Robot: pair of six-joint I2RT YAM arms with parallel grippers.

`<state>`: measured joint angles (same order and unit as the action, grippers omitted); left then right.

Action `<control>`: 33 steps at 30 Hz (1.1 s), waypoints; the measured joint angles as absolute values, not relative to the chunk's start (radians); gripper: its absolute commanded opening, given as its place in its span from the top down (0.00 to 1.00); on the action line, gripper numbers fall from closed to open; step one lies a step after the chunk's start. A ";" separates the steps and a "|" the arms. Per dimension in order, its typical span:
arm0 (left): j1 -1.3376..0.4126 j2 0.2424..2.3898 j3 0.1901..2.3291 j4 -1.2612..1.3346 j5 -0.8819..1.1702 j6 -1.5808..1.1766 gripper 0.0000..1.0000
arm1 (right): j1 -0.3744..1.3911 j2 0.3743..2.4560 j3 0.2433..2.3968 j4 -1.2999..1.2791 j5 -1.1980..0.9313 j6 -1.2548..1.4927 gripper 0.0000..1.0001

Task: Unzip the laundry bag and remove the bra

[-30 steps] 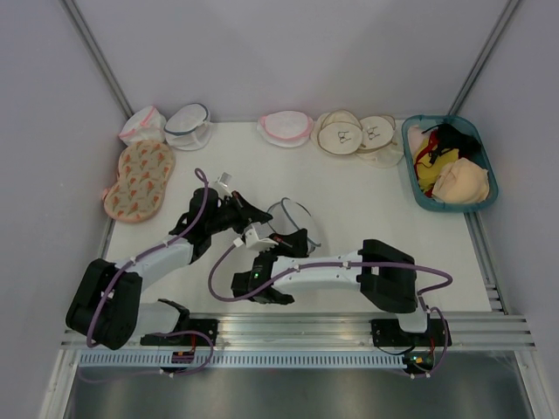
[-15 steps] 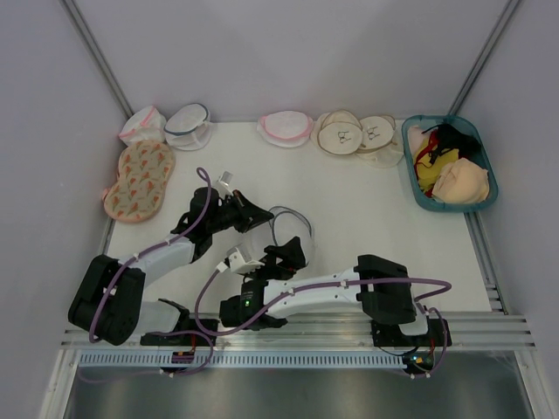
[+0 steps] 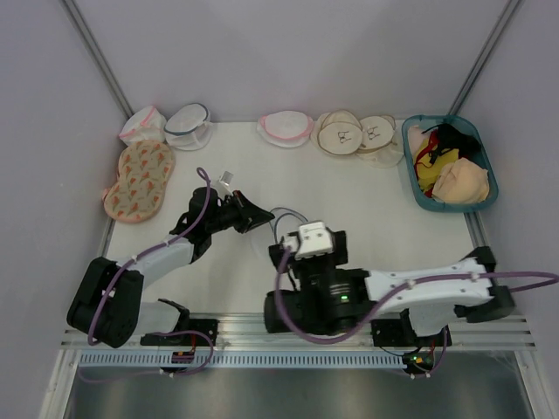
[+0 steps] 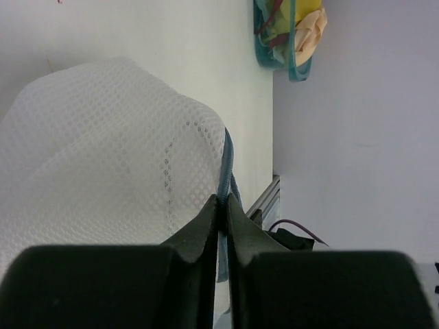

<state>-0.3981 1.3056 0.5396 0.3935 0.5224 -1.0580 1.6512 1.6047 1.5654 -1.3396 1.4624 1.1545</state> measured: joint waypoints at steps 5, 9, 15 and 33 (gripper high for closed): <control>-0.392 1.284 0.539 0.390 0.532 -1.058 0.85 | 1.757 1.139 1.359 -1.086 1.472 0.993 0.02; -0.388 1.262 0.536 0.381 0.537 -1.058 0.84 | 1.774 0.666 0.994 -0.574 1.352 0.647 0.02; -0.385 1.218 0.533 0.336 0.560 -1.046 0.68 | 1.774 0.583 0.930 -0.332 1.242 0.417 0.02; -0.406 1.118 0.635 -0.062 0.601 -0.688 0.21 | 1.774 0.535 0.813 -0.392 1.235 0.441 0.02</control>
<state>-0.4057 1.1175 0.6346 -0.0620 0.6010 -0.6884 1.7744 0.5346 0.8131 -0.3916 1.2350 0.4412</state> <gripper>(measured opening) 0.786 0.979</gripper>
